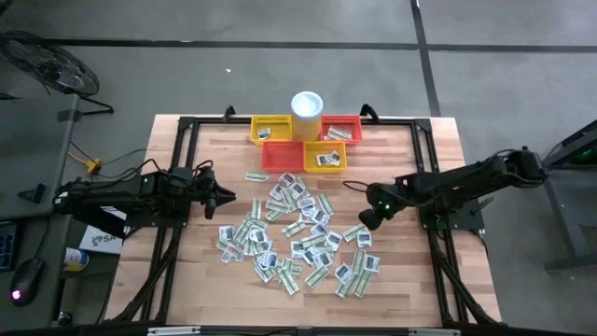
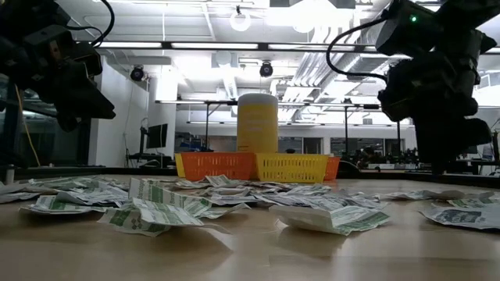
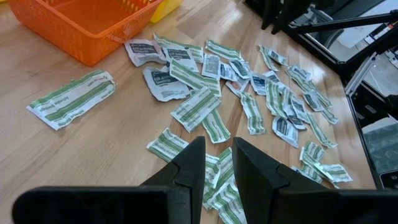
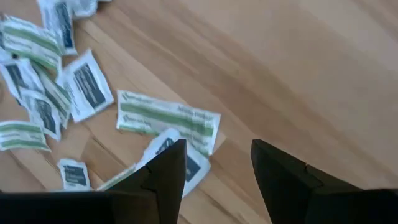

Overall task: Pick & Place First Aid Supplies
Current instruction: Put the green bandage pack into the top orange basket

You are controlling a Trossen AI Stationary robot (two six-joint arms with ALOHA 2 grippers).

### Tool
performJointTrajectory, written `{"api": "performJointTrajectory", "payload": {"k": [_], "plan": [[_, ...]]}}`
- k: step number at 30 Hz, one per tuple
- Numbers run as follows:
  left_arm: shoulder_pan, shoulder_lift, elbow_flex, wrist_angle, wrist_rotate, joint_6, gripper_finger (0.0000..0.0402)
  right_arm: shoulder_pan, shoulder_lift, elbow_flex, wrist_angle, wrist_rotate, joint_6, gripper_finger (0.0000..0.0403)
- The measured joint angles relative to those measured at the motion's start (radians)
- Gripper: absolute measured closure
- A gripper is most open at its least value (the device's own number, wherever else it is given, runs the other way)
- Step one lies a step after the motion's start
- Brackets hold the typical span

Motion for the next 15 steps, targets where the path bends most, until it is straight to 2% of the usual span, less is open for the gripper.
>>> {"api": "performJointTrajectory", "payload": {"k": [15], "plan": [[0.0,0.0,0.0,0.0,0.0,0.0,0.0321,0.02,0.184,0.002,0.164,-0.051,0.008,0.0228]]}}
